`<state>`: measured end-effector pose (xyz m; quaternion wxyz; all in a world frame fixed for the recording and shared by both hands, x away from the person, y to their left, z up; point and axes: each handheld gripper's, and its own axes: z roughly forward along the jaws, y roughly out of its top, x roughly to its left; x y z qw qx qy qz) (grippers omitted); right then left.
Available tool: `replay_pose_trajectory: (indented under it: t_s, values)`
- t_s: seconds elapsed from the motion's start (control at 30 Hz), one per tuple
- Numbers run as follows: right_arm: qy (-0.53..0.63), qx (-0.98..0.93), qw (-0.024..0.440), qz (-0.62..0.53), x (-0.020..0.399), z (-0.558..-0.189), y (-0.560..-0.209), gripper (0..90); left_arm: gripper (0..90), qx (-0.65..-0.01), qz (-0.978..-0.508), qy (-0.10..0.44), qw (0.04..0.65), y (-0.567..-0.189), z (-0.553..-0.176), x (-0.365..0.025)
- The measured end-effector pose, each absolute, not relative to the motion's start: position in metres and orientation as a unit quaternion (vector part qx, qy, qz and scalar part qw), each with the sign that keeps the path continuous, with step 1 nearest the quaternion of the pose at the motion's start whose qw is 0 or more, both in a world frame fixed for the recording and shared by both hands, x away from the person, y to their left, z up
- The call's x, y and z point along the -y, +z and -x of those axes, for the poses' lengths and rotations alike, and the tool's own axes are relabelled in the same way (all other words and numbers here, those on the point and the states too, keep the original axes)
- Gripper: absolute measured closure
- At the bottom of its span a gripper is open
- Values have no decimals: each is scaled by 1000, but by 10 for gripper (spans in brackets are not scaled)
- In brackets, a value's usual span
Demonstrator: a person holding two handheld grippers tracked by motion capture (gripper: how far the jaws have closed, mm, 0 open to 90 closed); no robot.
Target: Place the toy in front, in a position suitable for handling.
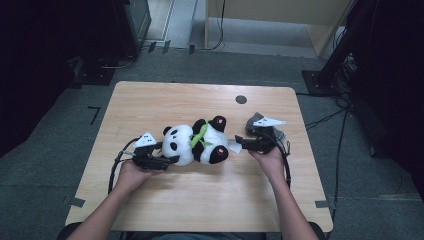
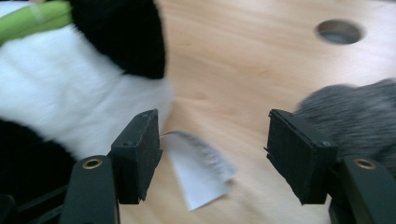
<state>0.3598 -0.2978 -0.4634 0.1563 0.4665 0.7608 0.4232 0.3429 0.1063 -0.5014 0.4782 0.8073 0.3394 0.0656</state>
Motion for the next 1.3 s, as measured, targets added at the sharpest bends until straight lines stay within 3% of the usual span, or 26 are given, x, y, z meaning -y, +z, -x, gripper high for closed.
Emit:
replay_pose_trajectory:
  t_s: [0.37, 0.63, 1.0, 1.3]
  values:
    - [410, -721, 202, -521, 348, -392, -466, 358, 129, -338, -810, 64, 475, -500, -344, -106]
    - [398, -714, 184, -546, 369, -395, -479, 354, 4, -351, -809, 47, 469, -503, -350, -104]
    - [367, -732, 171, -549, 364, -403, -496, 344, 0, -351, -808, 26, 473, -512, -356, -101]
    - [335, -748, 185, -542, 362, -404, -506, 405, 196, -363, -808, 10, 464, -506, -353, -102]
